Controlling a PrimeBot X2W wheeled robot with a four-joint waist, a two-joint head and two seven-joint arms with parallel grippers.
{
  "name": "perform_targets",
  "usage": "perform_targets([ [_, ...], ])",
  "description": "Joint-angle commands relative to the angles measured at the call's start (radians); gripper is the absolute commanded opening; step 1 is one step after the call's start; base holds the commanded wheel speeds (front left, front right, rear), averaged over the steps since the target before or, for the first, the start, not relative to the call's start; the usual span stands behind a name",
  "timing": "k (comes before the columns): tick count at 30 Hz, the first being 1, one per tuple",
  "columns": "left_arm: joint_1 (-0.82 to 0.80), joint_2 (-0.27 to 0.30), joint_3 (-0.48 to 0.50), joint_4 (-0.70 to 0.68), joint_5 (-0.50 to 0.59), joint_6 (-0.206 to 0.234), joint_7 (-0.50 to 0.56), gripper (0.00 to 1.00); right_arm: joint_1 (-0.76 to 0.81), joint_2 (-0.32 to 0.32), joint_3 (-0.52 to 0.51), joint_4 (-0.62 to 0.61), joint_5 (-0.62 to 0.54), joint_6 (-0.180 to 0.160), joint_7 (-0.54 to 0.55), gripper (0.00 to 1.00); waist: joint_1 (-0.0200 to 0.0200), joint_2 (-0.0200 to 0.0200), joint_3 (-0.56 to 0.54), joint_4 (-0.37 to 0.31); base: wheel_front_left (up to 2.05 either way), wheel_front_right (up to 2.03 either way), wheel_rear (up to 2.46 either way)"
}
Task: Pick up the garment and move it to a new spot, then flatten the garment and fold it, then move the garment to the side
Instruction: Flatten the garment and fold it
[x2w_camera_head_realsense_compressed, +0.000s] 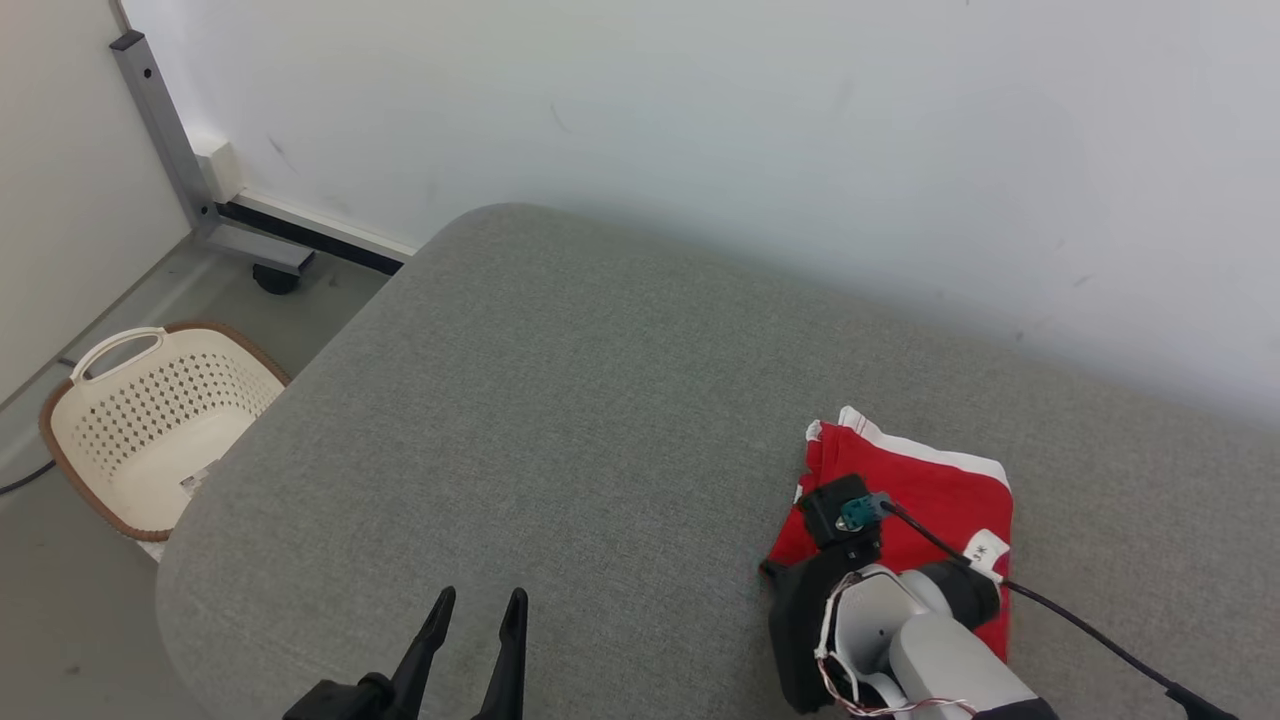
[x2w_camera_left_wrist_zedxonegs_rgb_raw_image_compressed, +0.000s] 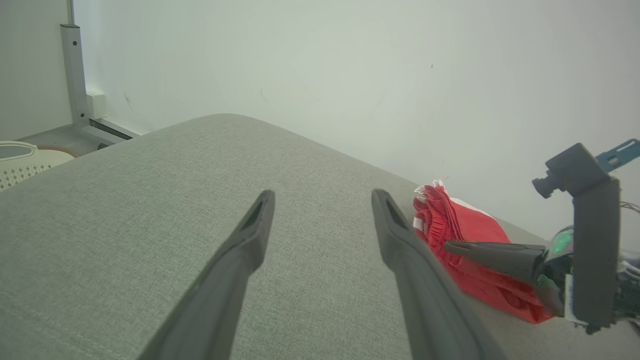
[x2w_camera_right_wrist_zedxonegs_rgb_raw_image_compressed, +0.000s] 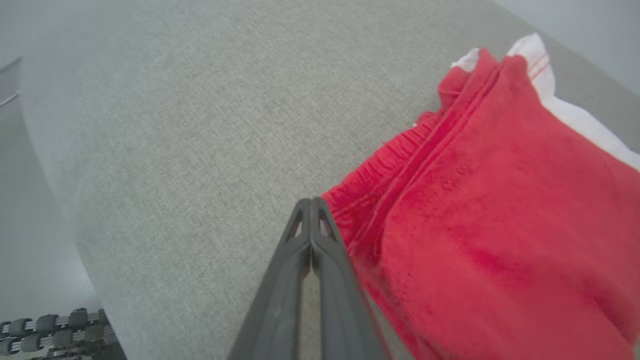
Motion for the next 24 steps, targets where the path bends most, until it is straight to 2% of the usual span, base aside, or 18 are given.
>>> perform_targets([
  [1, 0.005, 0.002, -0.001, 0.001, -0.001, 0.002, -0.004, 1.0, 0.006, -0.001, 0.029, -0.013, 0.03, 0.0, 0.005, 0.0, 0.0001, 0.0, -0.005, -0.009, 0.0, 0.0, 0.0],
  [7, 0.012, 0.009, 0.003, 0.0, -0.004, 0.008, -0.006, 1.0, 0.006, -0.001, 0.145, -0.096, 0.136, 0.0, 0.006, 0.0, 0.0001, 0.0, -0.013, -0.032, 0.0, 0.0, 0.0],
  [10, 0.017, 0.014, 0.008, -0.002, -0.007, 0.013, -0.006, 1.0, -0.013, -0.002, 0.121, -0.134, 0.144, 0.0, -0.022, 0.0, 0.0001, 0.0, -0.023, -0.047, 0.0, 0.0, 0.0],
  [12, 0.02, 0.02, 0.013, -0.005, -0.008, 0.017, -0.008, 1.0, -0.008, -0.001, 0.083, -0.157, 0.129, 0.0, -0.053, 0.49, 0.0001, 0.0, -0.031, -0.059, 0.0, 0.0, 0.0],
  [13, 0.022, 0.022, 0.016, -0.007, -0.007, 0.018, -0.008, 1.0, 0.003, -0.002, 0.052, -0.164, 0.125, 0.0, -0.065, 1.0, 0.0001, 0.0, -0.035, -0.067, 0.0, 0.0, 0.0],
  [19, 0.044, 0.04, 0.049, -0.021, -0.012, 0.033, -0.017, 1.0, 0.1, -0.001, -0.096, -0.25, 0.068, 0.0, -0.122, 1.0, 0.0001, 0.0, -0.058, -0.141, 0.0, 0.0, 0.0],
  [24, 0.055, 0.044, 0.066, -0.026, -0.01, 0.038, -0.024, 1.0, 0.183, -0.001, -0.208, -0.294, 0.033, 0.0, -0.097, 1.0, 0.0001, 0.0, -0.064, -0.2, 0.0, 0.0, 0.0],
])
